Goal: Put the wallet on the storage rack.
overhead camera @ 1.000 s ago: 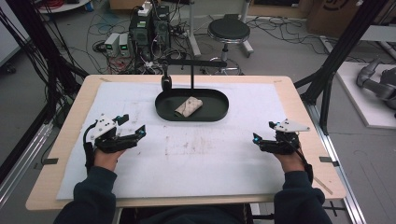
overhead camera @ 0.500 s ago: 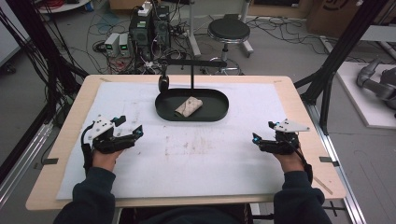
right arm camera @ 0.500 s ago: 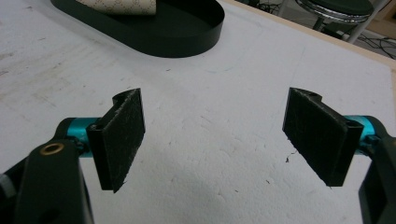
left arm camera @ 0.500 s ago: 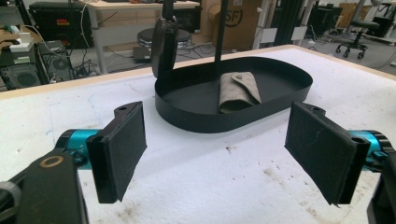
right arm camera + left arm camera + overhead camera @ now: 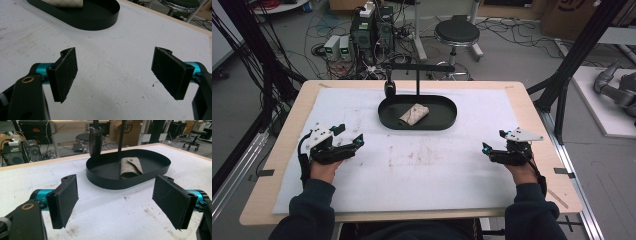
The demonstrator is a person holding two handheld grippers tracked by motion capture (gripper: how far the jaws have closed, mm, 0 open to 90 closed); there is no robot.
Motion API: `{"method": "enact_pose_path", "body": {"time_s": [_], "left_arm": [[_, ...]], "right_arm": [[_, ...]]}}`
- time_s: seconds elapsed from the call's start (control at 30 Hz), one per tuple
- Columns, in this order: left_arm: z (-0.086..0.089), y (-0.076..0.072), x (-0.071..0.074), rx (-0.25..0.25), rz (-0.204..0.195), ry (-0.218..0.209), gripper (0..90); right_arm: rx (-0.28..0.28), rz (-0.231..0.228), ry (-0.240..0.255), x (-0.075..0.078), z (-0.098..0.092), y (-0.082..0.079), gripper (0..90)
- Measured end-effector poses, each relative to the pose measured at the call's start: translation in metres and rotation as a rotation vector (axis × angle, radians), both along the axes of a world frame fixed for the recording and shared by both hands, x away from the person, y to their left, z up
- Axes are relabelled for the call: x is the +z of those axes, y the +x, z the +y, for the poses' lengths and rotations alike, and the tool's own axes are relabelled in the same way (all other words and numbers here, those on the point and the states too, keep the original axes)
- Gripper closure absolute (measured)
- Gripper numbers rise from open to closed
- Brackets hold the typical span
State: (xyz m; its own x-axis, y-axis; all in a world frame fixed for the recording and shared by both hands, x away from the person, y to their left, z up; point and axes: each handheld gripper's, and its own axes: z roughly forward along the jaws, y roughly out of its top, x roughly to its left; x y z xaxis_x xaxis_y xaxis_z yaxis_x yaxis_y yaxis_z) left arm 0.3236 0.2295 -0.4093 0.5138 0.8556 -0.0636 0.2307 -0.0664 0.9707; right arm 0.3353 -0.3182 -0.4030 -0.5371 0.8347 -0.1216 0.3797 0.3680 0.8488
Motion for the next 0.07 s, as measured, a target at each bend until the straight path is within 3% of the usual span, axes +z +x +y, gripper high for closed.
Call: {"method": "enact_pose_path", "body": {"time_s": [0.07], "left_arm": [[-0.0005,-0.0002,0.0001,-0.002,0.0,0.001,20.3]], "right_arm": [[0.0,0.0,0.001,0.0001,-0.0001,-0.0001,21.4]]}}
